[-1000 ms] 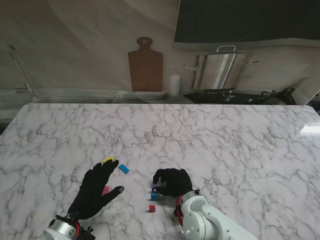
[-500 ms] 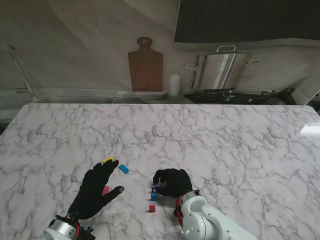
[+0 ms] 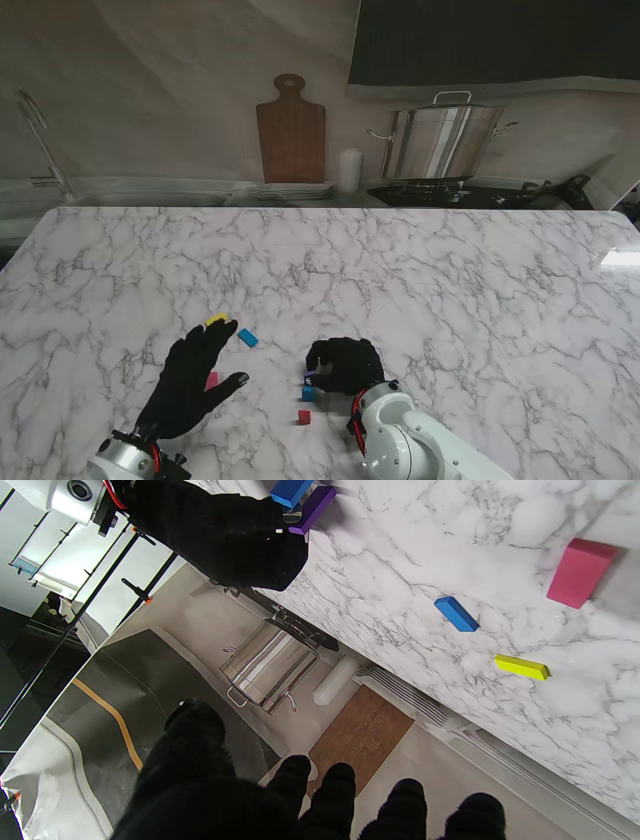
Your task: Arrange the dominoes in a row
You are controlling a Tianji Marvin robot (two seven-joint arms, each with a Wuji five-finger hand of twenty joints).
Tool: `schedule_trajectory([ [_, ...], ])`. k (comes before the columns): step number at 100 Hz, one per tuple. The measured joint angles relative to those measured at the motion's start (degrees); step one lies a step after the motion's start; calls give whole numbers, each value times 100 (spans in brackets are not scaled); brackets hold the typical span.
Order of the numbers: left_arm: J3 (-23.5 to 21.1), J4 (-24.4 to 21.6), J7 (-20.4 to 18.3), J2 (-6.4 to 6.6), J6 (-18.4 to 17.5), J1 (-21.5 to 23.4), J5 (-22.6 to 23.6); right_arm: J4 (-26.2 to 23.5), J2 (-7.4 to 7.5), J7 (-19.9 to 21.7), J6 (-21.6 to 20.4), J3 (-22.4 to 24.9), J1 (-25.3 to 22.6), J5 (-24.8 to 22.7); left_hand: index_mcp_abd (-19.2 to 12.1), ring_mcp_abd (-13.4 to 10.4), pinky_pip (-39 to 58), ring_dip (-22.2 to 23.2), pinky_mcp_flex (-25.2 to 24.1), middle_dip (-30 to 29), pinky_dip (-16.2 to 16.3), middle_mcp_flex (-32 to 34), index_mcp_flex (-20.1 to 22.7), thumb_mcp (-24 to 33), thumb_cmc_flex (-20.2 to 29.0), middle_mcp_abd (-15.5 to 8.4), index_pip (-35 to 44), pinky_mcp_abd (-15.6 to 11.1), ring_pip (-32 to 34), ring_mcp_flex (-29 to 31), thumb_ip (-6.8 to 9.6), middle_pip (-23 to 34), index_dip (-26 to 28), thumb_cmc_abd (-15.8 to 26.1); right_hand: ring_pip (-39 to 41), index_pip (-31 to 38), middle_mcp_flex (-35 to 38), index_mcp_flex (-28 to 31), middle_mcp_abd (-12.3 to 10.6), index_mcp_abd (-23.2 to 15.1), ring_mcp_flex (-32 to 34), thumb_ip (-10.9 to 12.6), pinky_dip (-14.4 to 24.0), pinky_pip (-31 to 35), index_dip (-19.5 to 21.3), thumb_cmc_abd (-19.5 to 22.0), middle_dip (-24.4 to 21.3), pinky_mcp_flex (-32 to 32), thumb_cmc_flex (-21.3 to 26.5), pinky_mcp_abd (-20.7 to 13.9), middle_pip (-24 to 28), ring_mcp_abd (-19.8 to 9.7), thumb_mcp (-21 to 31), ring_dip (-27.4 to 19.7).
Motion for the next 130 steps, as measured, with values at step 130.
schedule_trajectory([
  [130,7,0,2,0,0,2,2,19,-20,-93,-36,1,-13,39,0,0,0,0,0,0,0,0,0,0,0,0,0,0,0,0,0,0,0,0,-1,-9,-4,-173,6,16,1,0,0,0,-79,2,-1,-36,-254,0,0,108,-177,-2],
])
